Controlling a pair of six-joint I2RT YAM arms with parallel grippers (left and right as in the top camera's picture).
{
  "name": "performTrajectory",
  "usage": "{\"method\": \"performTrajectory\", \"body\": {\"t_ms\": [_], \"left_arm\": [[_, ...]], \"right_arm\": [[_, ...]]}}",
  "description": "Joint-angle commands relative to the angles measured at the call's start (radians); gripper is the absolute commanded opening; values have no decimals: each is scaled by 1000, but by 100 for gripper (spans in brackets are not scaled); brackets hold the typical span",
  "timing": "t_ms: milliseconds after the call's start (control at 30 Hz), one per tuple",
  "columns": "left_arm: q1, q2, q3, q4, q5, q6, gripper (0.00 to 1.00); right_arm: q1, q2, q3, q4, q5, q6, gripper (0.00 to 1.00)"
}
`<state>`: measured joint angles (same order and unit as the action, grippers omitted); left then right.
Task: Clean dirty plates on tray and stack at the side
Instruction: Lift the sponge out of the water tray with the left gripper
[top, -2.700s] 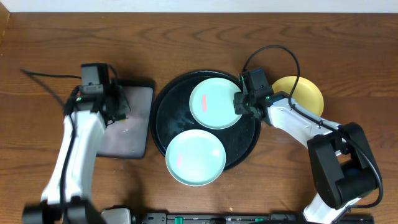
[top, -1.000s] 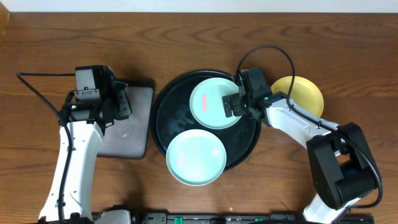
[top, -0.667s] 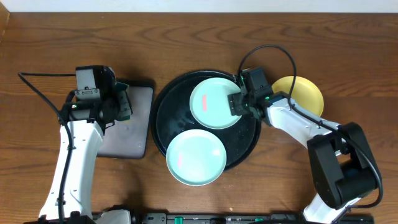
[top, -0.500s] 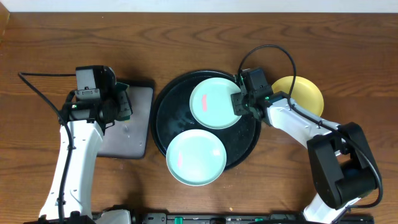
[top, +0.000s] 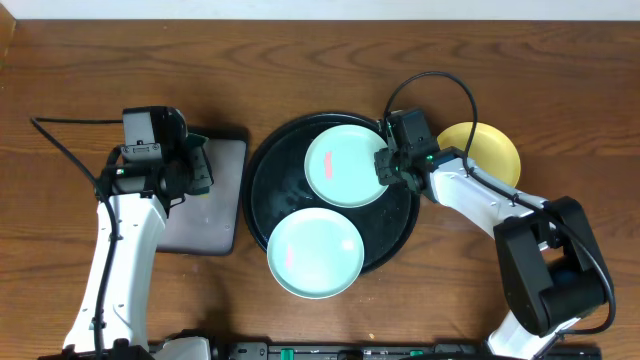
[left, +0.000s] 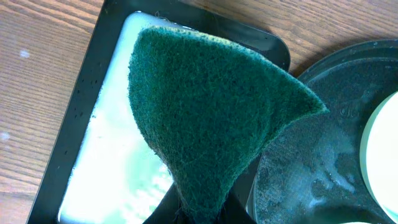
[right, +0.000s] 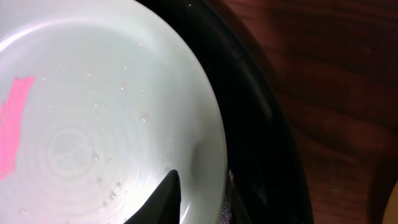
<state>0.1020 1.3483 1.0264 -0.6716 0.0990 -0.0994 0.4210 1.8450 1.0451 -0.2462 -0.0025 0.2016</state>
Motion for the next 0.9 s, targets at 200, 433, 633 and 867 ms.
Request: {"method": "performTrajectory", "body": {"t_ms": [200, 433, 633, 867], "left_arm": [[-2, 4, -9, 9, 2, 16, 7], [-2, 4, -9, 23, 2, 16, 7], [-2, 4, -9, 27, 3, 16, 7], [-2, 4, -9, 52, 2, 16, 8]], "right_arm": [[-1, 8, -13, -6, 5, 31, 18], [3, 8, -13, -5, -50, 67, 6], [3, 8, -13, -3, -47, 67, 28], [4, 18, -13, 1, -47, 67, 20]]}}
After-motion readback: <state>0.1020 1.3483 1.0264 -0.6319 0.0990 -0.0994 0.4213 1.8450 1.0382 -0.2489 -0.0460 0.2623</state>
